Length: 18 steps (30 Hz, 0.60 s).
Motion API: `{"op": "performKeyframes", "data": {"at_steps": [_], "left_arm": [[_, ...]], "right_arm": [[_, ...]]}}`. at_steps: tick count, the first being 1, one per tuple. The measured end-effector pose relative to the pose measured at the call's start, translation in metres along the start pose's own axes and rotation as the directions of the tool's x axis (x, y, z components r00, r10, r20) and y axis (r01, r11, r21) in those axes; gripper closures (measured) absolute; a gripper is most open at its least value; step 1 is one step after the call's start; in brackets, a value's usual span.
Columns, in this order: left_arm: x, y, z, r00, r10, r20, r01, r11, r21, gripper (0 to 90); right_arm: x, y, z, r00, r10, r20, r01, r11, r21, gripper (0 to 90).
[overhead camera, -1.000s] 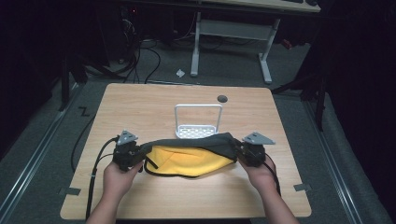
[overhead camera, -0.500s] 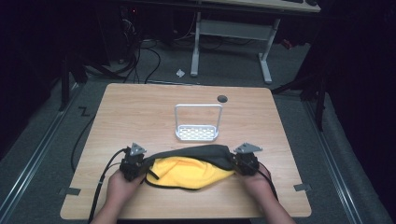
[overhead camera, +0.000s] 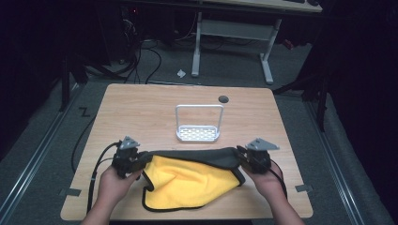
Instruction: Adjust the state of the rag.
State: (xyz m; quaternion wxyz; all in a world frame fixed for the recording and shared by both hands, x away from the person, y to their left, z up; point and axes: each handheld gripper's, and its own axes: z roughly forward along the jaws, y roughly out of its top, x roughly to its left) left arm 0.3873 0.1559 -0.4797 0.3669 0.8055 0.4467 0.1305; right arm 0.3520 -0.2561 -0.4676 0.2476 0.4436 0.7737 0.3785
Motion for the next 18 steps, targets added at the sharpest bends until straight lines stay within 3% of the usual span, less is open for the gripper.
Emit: {"op": "performKeyframes", "data": {"at_steps": [1,3,5,6,7,10,14,16,18], "left_arm": [[0.006,0.003,0.007,0.9997,-0.023,-0.007,0.023,0.9997,0.013,53.3],[0.010,0.004,0.011,0.9988,-0.030,-0.038,0.030,0.9996,-0.002,50.1],[0.012,0.004,0.004,0.9980,-0.038,-0.050,0.037,0.9988,-0.033,44.1],[0.012,0.002,0.000,0.9977,-0.045,-0.051,0.043,0.9978,-0.051,41.6],[0.011,0.000,-0.006,0.9974,-0.053,-0.048,0.049,0.9958,-0.077,41.6],[0.008,-0.013,-0.020,0.9964,-0.036,-0.077,0.028,0.9943,-0.102,39.5],[0.022,-0.028,-0.019,0.9931,-0.110,-0.040,0.107,0.9917,-0.071,35.8],[0.027,-0.032,-0.018,0.9930,-0.114,-0.031,0.113,0.9925,-0.047,34.1],[0.035,-0.036,-0.017,0.9877,-0.156,0.001,0.156,0.9872,-0.032,32.3]], "right_arm": [[-0.009,0.010,0.020,0.9993,0.034,0.012,-0.035,0.999,0.021,66.7],[-0.010,0.013,0.023,0.9994,0.029,0.021,-0.029,0.999,0.024,62.9],[-0.010,0.015,0.021,0.9995,0.022,0.022,-0.022,0.999,0.022,61.3],[-0.006,0.012,0.009,0.9996,-0.002,0.027,0.002,1.000,-0.005,61.3],[-0.006,0.012,0.009,0.9996,-0.002,0.027,0.002,1.000,-0.005,61.3],[0.003,-0.005,-0.009,0.9999,-0.011,0.000,0.011,1.000,-0.013,61.3],[0.021,-0.039,-0.010,0.9989,-0.031,-0.036,0.033,0.999,0.044,60.8],[0.026,-0.051,-0.006,0.9985,-0.034,-0.042,0.037,0.996,0.078,59.9],[0.027,-0.057,-0.002,0.9989,-0.027,-0.038,0.030,0.995,0.094,59.6]]}}
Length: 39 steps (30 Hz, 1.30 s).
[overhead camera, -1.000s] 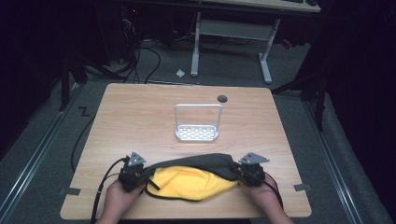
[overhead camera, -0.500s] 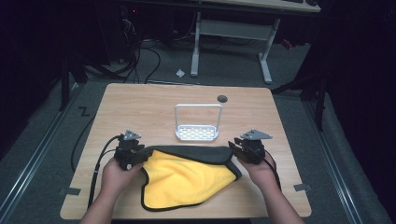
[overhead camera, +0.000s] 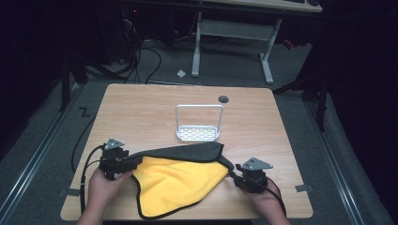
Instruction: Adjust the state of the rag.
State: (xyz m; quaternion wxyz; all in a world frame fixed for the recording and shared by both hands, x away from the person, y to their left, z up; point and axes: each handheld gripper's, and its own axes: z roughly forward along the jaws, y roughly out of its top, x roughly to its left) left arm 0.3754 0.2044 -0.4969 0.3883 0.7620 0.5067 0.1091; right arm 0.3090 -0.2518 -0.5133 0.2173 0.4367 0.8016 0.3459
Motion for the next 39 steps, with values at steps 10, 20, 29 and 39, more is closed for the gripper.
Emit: {"op": "performKeyframes", "data": {"at_steps": [10,20,29,39], "left_arm": [[-0.016,-0.027,-0.025,0.9993,0.002,0.038,0.000,0.9983,-0.057,36.9],[-0.058,-0.067,-0.001,0.9816,0.189,-0.029,-0.188,0.9816,0.035,46.3],[-0.055,-0.050,0.017,0.9733,0.215,-0.081,-0.213,0.9766,0.025,50.3],[-0.075,-0.058,0.003,0.9884,0.152,-0.005,-0.152,0.9884,-0.007,48.3]], "right_arm": [[-0.003,0.004,0.030,0.9990,0.042,-0.015,-0.042,0.999,0.034,74.0],[-0.003,0.007,-0.014,0.9985,0.017,0.053,-0.013,0.997,-0.074,84.5],[-0.036,0.016,-0.046,0.9900,0.037,0.136,-0.023,0.995,-0.099,82.3],[-0.035,0.021,-0.032,0.9874,0.039,0.153,-0.025,0.995,-0.091,69.2]]}}
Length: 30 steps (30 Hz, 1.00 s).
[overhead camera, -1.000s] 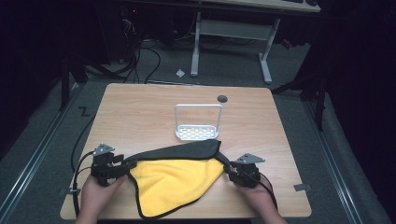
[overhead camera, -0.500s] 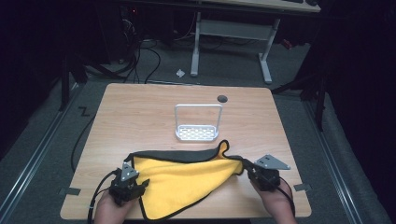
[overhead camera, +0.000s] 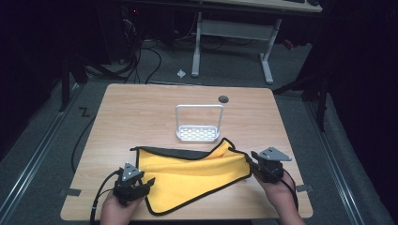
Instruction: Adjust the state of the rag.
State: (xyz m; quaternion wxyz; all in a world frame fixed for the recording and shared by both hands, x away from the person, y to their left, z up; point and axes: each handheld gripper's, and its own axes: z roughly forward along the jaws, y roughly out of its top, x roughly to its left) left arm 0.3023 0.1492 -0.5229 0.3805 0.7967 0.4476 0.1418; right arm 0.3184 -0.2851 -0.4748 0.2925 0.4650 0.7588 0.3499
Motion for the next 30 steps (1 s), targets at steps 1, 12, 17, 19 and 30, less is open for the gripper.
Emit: {"op": "performKeyframes", "data": {"at_steps": [1,12,17,19,30], "left_arm": [[-0.003,-0.001,0.001,0.9999,0.004,0.013,-0.004,1.0000,0.005,48.2],[-0.016,-0.010,0.005,0.9941,0.105,-0.028,-0.104,0.9941,0.030,46.9],[-0.016,-0.014,0.001,0.9924,0.118,-0.035,-0.116,0.9925,0.038,46.5],[-0.014,-0.020,-0.004,0.9933,0.110,-0.036,-0.109,0.9936,0.028,46.4],[-0.004,-0.010,-0.011,0.9993,0.018,0.032,-0.018,0.9998,0.006,48.5]], "right_arm": [[0.001,0.001,0.001,1.0000,-0.003,-0.001,0.003,1.000,-0.002,69.8],[-0.002,-0.041,0.033,0.9984,0.053,-0.022,-0.048,0.986,0.160,68.5],[0.000,-0.051,0.024,0.9953,0.097,-0.013,-0.094,0.984,0.150,62.2],[0.005,-0.057,0.014,0.9950,0.098,-0.016,-0.095,0.983,0.158,61.0],[0.031,-0.046,-0.030,0.9973,0.051,-0.053,-0.048,0.997,0.063,54.3]]}}
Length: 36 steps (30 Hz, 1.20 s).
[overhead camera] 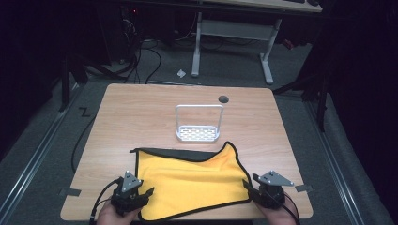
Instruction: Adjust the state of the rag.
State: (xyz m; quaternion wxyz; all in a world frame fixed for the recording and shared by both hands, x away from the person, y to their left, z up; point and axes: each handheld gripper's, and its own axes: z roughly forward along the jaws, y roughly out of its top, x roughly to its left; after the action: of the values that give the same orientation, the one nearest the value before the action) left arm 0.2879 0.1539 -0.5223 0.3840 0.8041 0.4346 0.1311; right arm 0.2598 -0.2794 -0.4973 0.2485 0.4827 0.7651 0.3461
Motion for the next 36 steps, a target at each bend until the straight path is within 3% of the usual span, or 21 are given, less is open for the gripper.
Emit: {"op": "performKeyframes", "data": {"at_steps": [1,4,6,8,11,13,17,20,23,26,30,32,36], "left_arm": [[0.002,0.004,0.004,0.9992,-0.028,0.027,0.028,0.9996,-0.009,49.8],[0.002,0.008,0.017,0.9975,-0.035,0.061,0.034,0.9992,0.022,58.3],[0.000,0.005,0.018,0.9981,-0.020,0.058,0.019,0.9996,0.019,59.7],[-0.001,0.002,0.014,0.9983,-0.003,0.057,0.001,0.9996,0.029,59.8],[-0.004,-0.008,0.003,0.9978,0.014,0.064,-0.017,0.9993,0.033,59.8],[-0.003,-0.014,-0.005,0.9969,0.016,0.077,-0.020,0.9986,0.049,59.7],[0.001,-0.016,-0.010,0.9964,0.007,0.085,-0.012,0.9979,0.063,58.8],[0.009,-0.007,-0.006,0.9988,0.003,0.048,-0.005,0.9993,0.036,55.2],[0.025,0.005,-0.001,0.9999,-0.009,-0.006,0.009,0.9999,-0.014,54.3],[0.047,0.012,0.003,0.9943,-0.101,0.036,0.102,0.9941,-0.037,57.2],[0.056,0.027,0.020,0.9961,-0.082,0.035,0.082,0.9966,-0.009,61.9],[0.059,0.035,0.027,0.9956,-0.088,0.031,0.089,0.9958,-0.020,62.7],[0.070,0.055,0.040,0.9946,-0.103,0.018,0.103,0.9938,-0.041,63.1]], "right_arm": [[0.001,0.008,0.002,0.9999,-0.016,0.004,0.016,1.000,-0.013,58.9],[0.006,0.033,0.021,0.9980,-0.063,-0.010,0.062,0.998,-0.021,75.6],[0.007,0.040,0.041,0.9967,-0.075,-0.032,0.076,0.997,0.022,82.1],[0.008,0.035,0.057,0.9961,-0.079,-0.041,0.082,0.994,0.075,83.4],[0.009,0.018,0.061,0.9964,-0.069,-0.050,0.074,0.990,0.116,82.3],[0.010,0.005,0.051,0.9963,-0.050,-0.070,0.058,0.991,0.117,80.4],[0.017,-0.006,0.034,0.9942,-0.075,-0.078,0.083,0.990,0.114,71.5],[0.014,0.007,0.032,0.9951,-0.077,-0.062,0.080,0.995,0.058,61.2],[0.007,0.023,0.041,0.9967,-0.064,-0.050,0.065,0.997,0.037,52.8],[0.001,0.036,0.050,0.9969,-0.041,-0.067,0.042,0.999,0.013,50.6],[0.003,0.044,0.068,0.9960,-0.065,-0.062,0.067,0.997,0.040,52.2],[0.005,0.048,0.078,0.9950,-0.095,-0.031,0.096,0.994,0.053,54.3],[-0.005,0.065,0.095,0.9974,-0.072,-0.001,0.072,0.997,0.039,54.7]]}}
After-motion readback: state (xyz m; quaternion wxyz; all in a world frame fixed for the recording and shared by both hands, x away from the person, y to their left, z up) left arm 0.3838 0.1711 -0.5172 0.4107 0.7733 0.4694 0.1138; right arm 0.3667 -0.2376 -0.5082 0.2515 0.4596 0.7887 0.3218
